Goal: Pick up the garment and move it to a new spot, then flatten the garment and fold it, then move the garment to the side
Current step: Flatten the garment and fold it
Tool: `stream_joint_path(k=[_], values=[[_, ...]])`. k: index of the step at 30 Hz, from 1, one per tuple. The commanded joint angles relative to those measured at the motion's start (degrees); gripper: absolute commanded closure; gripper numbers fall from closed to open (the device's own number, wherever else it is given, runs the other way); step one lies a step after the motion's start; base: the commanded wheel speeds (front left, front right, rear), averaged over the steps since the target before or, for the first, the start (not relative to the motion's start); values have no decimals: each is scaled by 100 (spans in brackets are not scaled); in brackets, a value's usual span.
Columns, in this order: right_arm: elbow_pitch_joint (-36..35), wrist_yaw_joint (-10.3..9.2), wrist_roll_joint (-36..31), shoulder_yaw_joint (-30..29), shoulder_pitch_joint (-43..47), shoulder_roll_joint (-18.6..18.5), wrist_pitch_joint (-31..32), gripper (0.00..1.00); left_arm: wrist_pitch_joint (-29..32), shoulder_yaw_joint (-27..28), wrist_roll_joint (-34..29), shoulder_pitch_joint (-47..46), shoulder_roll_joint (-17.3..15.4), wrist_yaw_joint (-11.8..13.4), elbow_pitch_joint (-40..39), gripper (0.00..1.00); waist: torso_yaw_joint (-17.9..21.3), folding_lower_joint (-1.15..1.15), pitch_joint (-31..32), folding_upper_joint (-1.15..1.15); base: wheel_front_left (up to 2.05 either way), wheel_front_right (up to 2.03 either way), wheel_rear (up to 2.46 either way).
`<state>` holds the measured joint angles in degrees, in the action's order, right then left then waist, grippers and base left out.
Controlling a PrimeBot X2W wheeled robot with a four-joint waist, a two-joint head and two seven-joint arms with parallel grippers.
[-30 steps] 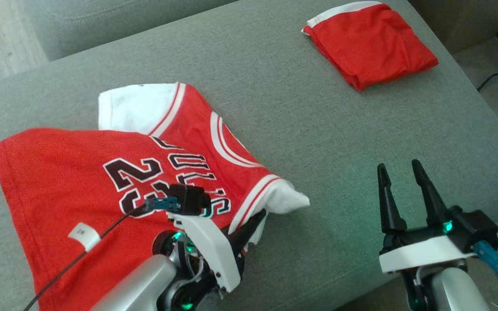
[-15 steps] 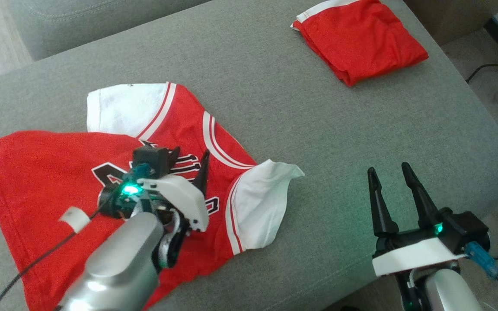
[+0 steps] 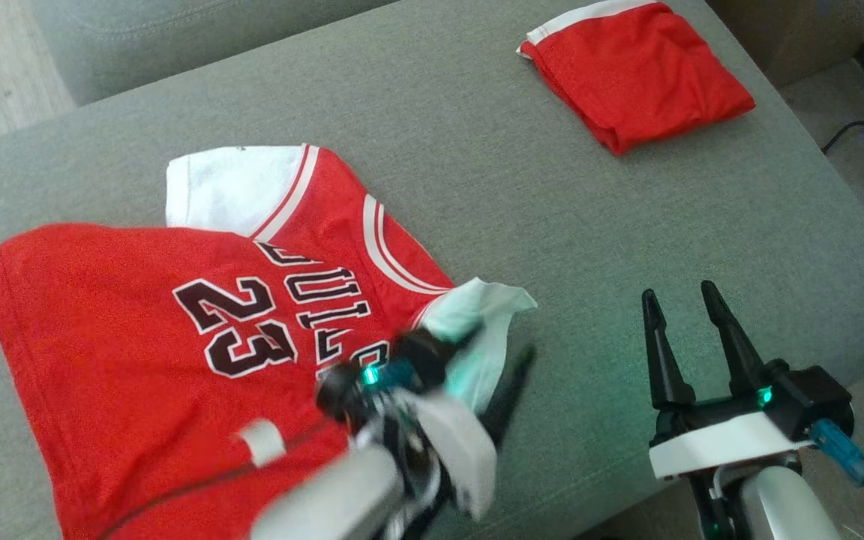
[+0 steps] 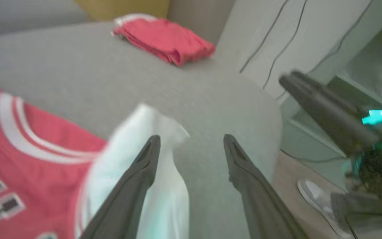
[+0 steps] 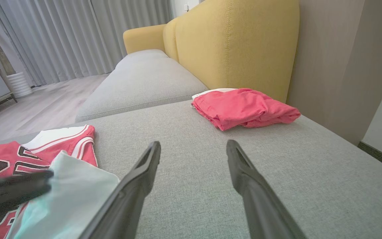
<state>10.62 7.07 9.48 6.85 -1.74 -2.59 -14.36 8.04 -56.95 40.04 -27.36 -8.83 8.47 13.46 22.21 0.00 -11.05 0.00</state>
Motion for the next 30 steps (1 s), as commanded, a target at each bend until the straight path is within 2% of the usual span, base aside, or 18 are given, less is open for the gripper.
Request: stream_joint_path(k=[1,4,8,13,14,15,17,18,25,30], values=[[-194,42,-51,126,-61,-29,-63,0,105,8,-95,-42,-59,17,-169,0,-8,0,-29,0,0,0,0],[-210,42,-20,185,-127,-29,-63,0,264,-155,-207,43,-107,163,40,0,31,0,-113,0,0,0,0],[-218,42,-1,178,-154,-29,-63,0,310,-221,-290,7,-142,206,359,0,67,0,-179,0,0,0,0],[-201,42,45,144,-178,-29,-63,0,425,-311,-201,-2,-92,50,805,0,122,0,-257,0,0,0,0],[-199,42,53,144,-184,-29,-63,0,416,-323,-211,-23,-87,34,886,4,132,0,-265,0,0,0,0],[-196,42,62,147,-191,-29,-63,0,406,-330,-214,-40,-77,21,967,38,142,0,-272,0,0,0,0],[-192,42,83,153,-202,-29,-63,0,384,-357,-232,-80,-59,-17,1115,91,158,0,-279,0,0,0,0],[-191,42,91,156,-206,-29,-63,0,366,-369,-237,-98,-48,-40,1178,100,165,0,-278,0,0,0,0],[-179,42,116,138,-200,-29,-63,0,210,-383,-137,-147,49,-288,1271,100,187,0,-254,0,0,0,0],[-168,42,96,99,-165,-29,-63,0,149,-410,271,34,88,-854,364,100,181,0,-182,0,0,0,0]])
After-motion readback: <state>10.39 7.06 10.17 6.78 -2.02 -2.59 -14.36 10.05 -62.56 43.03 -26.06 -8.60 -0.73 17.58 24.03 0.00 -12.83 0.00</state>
